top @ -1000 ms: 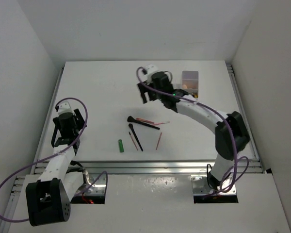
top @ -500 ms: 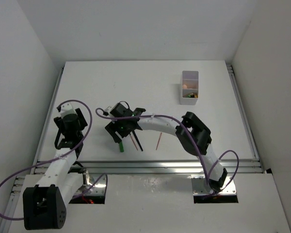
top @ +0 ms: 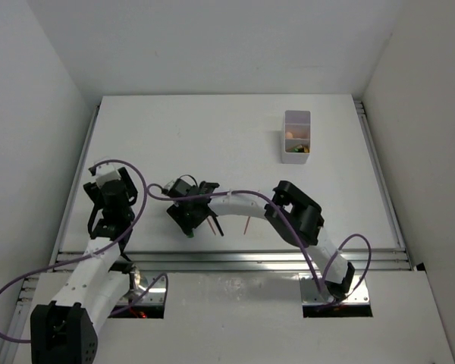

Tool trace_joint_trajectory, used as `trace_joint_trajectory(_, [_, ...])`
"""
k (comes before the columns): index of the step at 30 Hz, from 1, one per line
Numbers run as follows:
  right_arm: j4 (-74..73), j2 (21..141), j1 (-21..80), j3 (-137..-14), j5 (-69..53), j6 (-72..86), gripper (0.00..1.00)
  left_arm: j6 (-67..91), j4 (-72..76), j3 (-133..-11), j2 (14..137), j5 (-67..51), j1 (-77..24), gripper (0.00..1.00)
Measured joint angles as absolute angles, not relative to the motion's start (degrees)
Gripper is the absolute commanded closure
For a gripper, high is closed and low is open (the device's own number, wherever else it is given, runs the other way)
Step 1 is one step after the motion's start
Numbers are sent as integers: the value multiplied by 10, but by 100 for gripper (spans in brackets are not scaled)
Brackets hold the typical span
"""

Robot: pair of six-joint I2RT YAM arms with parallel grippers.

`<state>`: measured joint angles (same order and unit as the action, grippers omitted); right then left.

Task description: Organize the makeup

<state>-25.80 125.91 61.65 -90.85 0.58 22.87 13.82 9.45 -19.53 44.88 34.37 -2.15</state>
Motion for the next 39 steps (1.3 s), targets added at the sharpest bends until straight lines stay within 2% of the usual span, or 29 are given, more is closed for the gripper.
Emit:
trace_joint_trajectory(2, [-258, 1260, 619, -900, 18, 245, 49, 140, 93, -193, 434, 344, -29, 23])
trace_joint_trajectory(6, [-254, 1260, 622, -896, 53, 268, 63, 142, 91, -192, 409, 350, -41, 23])
trace_joint_trajectory(7, [-254, 1260, 622, -896, 63, 273, 73, 142, 91, -192, 404, 352, -42, 23])
trace_joint_trajectory(10, [-259, 1260, 623, -895, 84, 284, 93, 142, 91, -192, 393, 355, -43, 23])
trace_joint_trajectory(12, [-258, 1260, 623, -895, 91, 290, 100, 142, 91, -191, 389, 355, -43, 23])
trace_joint_trajectory(21, [-204, 1244, 612, -870, 45, 289, 100, 142, 90, -183, 388, 348, -53, 23])
trace_joint_trajectory(25, [-130, 1178, 568, -811, -2, 302, 100, 140, 90, -182, 395, 338, -53, 23])
trace_joint_trajectory(28, [-68, 1080, 491, -737, -23, 300, 100, 138, 90, -182, 409, 316, -46, 23])
trace_joint_trajectory(33, [95, 938, 304, -622, -30, 289, 100, 136, 75, -183, 445, 265, -11, 23])
trace_joint_trajectory(36, [192, 907, 201, -546, -25, 294, 100, 131, 50, -201, 488, 225, 12, 24])
trace_joint_trajectory(39, [246, 920, 143, -493, -2, 316, 100, 123, 44, -221, 521, 197, 21, 24])
